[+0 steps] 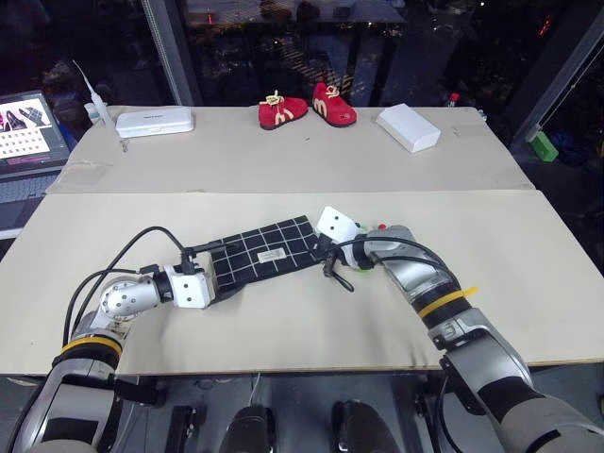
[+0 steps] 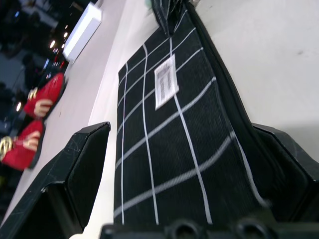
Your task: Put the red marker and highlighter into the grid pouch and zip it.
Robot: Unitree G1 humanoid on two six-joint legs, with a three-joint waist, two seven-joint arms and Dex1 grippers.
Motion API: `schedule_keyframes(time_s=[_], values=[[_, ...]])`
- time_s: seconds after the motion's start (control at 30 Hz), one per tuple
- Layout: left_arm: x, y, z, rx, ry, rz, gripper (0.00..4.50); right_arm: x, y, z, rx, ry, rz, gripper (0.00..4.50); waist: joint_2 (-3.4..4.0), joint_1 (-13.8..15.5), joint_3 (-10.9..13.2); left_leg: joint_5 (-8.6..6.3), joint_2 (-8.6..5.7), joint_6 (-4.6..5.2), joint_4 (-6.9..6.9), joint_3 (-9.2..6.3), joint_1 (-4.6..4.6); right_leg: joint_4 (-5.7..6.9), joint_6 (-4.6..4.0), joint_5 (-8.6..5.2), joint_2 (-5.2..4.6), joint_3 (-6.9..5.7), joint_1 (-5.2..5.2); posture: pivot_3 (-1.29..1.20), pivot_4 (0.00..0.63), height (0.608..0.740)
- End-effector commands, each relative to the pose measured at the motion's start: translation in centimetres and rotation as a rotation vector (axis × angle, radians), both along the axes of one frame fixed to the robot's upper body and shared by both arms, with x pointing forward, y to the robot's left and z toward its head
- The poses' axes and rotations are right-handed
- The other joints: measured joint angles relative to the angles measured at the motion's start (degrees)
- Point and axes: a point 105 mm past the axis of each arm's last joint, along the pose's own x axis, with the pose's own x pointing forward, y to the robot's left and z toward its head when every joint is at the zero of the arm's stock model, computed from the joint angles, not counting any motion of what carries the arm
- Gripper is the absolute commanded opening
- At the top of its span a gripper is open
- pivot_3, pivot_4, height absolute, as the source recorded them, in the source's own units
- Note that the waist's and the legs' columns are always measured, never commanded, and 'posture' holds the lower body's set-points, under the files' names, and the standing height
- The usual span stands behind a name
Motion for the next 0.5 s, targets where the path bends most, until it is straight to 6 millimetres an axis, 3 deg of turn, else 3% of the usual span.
schedule_keyframes(time_s=[0.03,0.17,0.43,0.5], values=[[0.2,-0.6,-0.9,0.025,0.041,-0.023,4.50,-0.3,-0.7,-0.3,0.004,0.019,-0.016,0.03,0.00,0.1,0.0,0.00,0.00,0.00,0.00,-0.01,0.09,-0.01,0.00,0.00,0.00,-0.03,0.11,0.00,0.150,0.740],[0.3,-0.9,-0.7,0.018,0.047,-0.040,3.45,-0.3,-1.3,-0.4,0.006,0.024,-0.035,0.00,0.00,0.1,0.0,-0.01,0.01,0.01,0.00,-0.03,0.36,-0.08,0.01,-0.01,0.00,-0.04,0.42,0.00,0.150,0.740],[0.9,-0.2,0.0,-0.071,0.087,0.011,0.26,-0.3,-1.9,-0.4,0.011,0.027,-0.056,0.00,0.00,-0.2,0.0,-0.01,0.02,0.01,0.00,-0.05,0.34,-0.07,0.01,-0.01,0.01,-0.03,0.39,0.00,0.150,0.740],[1.1,0.1,0.3,-0.114,0.113,0.031,0.06,-0.4,-1.9,-0.4,0.010,0.028,-0.050,0.00,-0.01,-0.4,0.0,-0.01,0.02,0.01,0.00,-0.05,0.33,-0.07,0.01,-0.01,0.01,-0.03,0.39,0.00,0.150,0.740]])
